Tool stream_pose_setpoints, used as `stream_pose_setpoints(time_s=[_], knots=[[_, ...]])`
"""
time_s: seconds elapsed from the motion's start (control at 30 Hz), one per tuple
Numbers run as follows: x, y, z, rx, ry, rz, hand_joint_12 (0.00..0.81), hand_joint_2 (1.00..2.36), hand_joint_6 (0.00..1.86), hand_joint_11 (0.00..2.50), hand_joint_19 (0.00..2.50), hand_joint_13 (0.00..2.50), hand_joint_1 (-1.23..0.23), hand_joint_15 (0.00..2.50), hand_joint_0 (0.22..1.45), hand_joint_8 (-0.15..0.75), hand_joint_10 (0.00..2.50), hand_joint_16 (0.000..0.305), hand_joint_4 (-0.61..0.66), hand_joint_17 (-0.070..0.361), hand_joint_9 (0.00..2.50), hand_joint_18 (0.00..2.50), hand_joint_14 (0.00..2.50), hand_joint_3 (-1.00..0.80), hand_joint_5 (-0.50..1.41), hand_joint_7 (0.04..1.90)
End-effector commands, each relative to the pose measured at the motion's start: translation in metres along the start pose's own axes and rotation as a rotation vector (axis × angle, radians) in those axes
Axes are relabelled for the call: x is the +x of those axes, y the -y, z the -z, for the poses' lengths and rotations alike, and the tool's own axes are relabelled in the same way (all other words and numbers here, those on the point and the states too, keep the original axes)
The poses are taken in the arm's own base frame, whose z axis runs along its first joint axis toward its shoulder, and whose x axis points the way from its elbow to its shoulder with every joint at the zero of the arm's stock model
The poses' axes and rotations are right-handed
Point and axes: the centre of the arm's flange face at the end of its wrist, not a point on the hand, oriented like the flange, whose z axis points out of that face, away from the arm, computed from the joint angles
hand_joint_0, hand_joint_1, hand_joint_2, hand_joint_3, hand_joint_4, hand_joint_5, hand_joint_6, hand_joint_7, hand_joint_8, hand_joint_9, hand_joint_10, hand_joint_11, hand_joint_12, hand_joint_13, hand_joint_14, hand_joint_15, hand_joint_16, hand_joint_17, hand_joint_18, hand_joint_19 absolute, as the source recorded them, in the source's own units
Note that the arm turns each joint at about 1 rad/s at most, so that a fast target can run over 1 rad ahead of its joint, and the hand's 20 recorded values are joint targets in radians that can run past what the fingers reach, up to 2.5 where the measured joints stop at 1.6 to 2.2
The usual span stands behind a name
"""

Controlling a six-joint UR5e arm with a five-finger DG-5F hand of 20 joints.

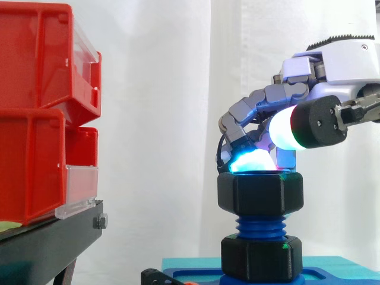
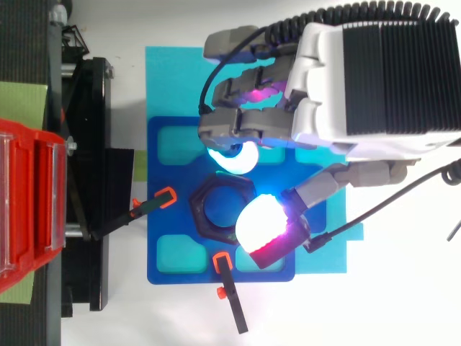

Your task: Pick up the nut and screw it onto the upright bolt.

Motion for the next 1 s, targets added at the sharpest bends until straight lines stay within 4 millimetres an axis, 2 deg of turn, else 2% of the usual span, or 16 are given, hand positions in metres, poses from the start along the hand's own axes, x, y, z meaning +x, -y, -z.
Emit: stream_pose_setpoints(time_s=[0.0,0.03,0.1,0.27,0.4,0.5,0.53,0.6,0.73,0.97], knots=[[-0.007,0.008,0.001,-0.007,0.009,0.005,0.173,1.00,0.50,0.00,0.00,0.82,-0.34,0.00,0.55,0.279,0.00,0.011,0.14,0.024,1.38,0.43,0.00,-0.50,0.02,1.30],[-0.008,0.008,0.000,-0.009,0.012,0.006,0.174,1.00,0.50,0.00,0.00,0.81,-0.34,0.00,0.55,0.286,0.00,0.011,0.15,0.024,1.37,0.42,0.00,-0.50,0.01,1.28],[-0.012,0.012,0.001,-0.014,0.014,0.012,0.182,1.00,0.50,0.00,0.00,0.75,-0.33,0.00,0.55,0.283,0.00,0.013,0.19,0.030,1.27,0.37,0.00,-0.50,-0.03,1.13],[-0.031,0.024,0.000,-0.022,0.045,0.024,0.208,1.00,0.50,0.00,0.00,0.69,-0.33,0.00,0.54,0.281,0.00,0.017,0.24,0.038,1.16,0.33,0.00,-0.50,-0.08,0.97],[-0.034,0.029,0.001,-0.028,0.050,0.039,0.229,1.00,0.50,0.00,0.00,0.57,-0.32,0.00,0.52,0.237,0.00,0.023,0.19,0.051,0.94,0.21,0.00,-0.50,-0.15,0.81],[-0.035,0.035,0.004,-0.037,0.050,0.047,0.256,1.00,0.50,0.00,0.00,0.38,-0.29,0.00,0.50,0.212,0.00,0.027,0.14,0.060,0.66,0.00,0.00,-0.50,-0.19,0.68],[-0.036,0.036,0.003,-0.041,0.057,0.050,0.257,1.00,0.50,0.00,0.00,0.35,-0.29,0.00,0.50,0.209,0.00,0.027,0.12,0.061,0.63,0.00,0.00,-0.50,-0.20,0.66],[-0.037,0.032,0.000,-0.051,0.077,0.058,0.277,1.00,0.50,0.00,0.00,0.22,-0.26,0.00,0.49,0.207,0.00,0.031,0.10,0.070,0.49,0.00,0.00,-0.50,-0.21,0.62],[-0.038,0.023,-0.004,-0.062,0.093,0.069,0.293,1.00,0.50,0.00,0.00,0.11,-0.23,0.00,0.48,0.199,0.00,0.034,0.09,0.076,0.36,0.00,0.00,-0.50,-0.22,0.60],[-0.029,-0.009,-0.013,-0.069,0.091,0.062,0.301,1.00,0.50,0.00,0.00,0.07,-0.21,0.00,0.48,0.200,0.00,0.036,0.10,0.082,0.32,0.00,0.00,-0.50,-0.22,0.60]])
